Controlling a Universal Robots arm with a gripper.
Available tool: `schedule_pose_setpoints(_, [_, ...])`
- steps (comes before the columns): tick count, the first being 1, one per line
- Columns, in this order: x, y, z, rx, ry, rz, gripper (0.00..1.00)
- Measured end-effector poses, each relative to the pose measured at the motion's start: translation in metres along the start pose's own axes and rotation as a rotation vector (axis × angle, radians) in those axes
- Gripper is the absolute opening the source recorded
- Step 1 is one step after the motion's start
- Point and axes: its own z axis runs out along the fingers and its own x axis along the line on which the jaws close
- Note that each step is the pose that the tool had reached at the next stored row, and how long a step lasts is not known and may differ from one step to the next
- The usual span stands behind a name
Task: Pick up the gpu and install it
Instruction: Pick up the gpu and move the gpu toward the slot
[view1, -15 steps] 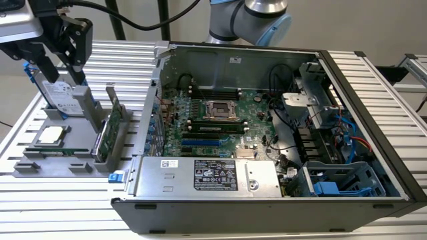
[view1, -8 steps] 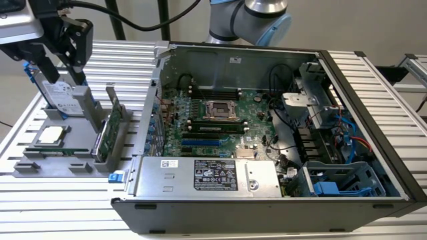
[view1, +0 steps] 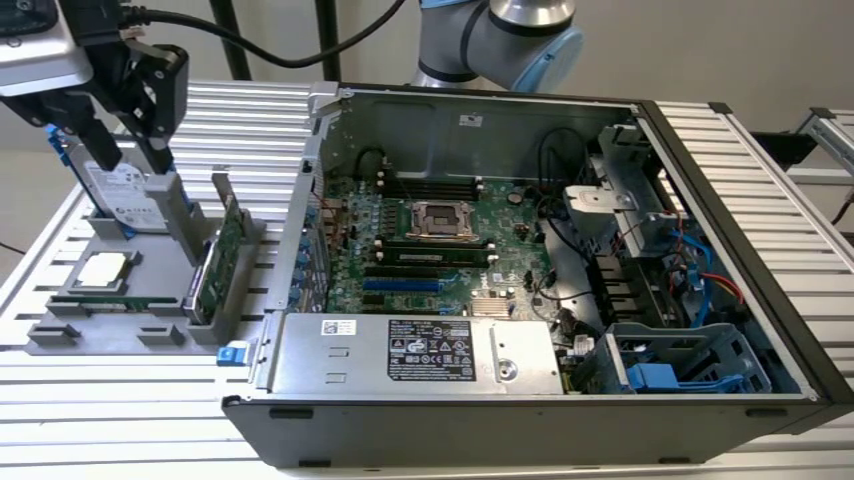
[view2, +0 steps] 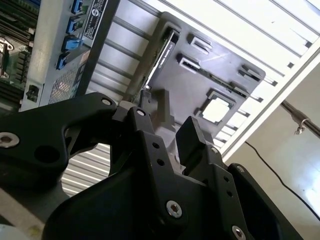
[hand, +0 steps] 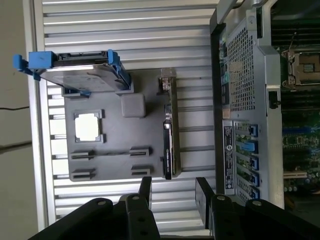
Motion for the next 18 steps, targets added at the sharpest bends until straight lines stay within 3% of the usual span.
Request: schedule_pose_setpoints(18, [-0.0023, 0.0031, 0.0068, 0.0001, 0.0002, 0.0, 1.0])
